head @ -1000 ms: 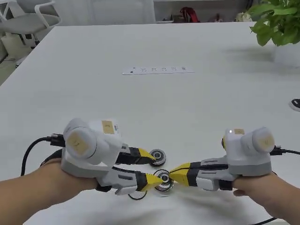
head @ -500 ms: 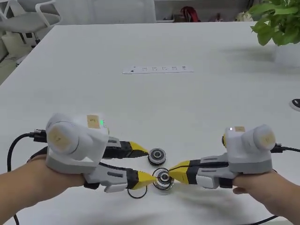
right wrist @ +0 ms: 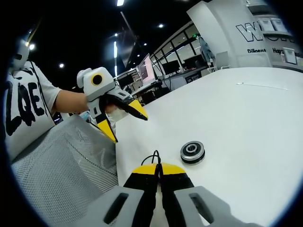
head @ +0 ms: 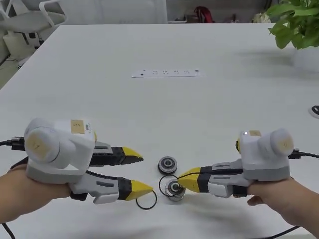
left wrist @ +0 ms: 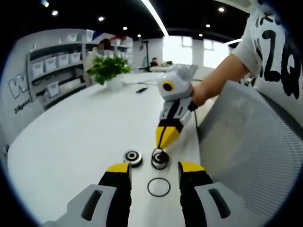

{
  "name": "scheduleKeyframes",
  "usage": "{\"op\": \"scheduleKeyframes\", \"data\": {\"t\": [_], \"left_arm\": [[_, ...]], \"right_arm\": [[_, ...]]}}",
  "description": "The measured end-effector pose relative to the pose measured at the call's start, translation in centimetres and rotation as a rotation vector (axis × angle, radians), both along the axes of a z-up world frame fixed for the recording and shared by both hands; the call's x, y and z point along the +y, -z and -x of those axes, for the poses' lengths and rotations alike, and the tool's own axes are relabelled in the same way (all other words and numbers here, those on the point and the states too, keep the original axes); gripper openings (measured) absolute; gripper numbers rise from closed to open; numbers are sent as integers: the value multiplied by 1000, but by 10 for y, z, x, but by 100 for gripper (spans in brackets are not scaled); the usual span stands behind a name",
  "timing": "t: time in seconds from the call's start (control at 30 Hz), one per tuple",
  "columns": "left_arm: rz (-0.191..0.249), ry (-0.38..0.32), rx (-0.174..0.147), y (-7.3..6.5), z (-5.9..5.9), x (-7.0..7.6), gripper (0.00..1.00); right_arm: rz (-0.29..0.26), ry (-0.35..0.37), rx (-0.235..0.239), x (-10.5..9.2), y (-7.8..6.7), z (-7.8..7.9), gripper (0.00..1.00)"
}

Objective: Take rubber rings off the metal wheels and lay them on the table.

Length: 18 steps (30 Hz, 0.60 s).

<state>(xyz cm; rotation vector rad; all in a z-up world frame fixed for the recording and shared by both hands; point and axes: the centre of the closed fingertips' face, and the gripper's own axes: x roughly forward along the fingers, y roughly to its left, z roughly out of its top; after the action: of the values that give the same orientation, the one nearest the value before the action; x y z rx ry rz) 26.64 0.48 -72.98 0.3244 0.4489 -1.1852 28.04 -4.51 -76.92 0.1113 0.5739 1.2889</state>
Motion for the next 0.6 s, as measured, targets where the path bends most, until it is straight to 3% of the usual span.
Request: {"op": "scheduleKeyframes", "data": {"t": [0.6], "left_arm": [[-2,-42,3,-1,1,22,43]], "right_arm": [[-5,-47,-8,13,-8,-1,0]]}}
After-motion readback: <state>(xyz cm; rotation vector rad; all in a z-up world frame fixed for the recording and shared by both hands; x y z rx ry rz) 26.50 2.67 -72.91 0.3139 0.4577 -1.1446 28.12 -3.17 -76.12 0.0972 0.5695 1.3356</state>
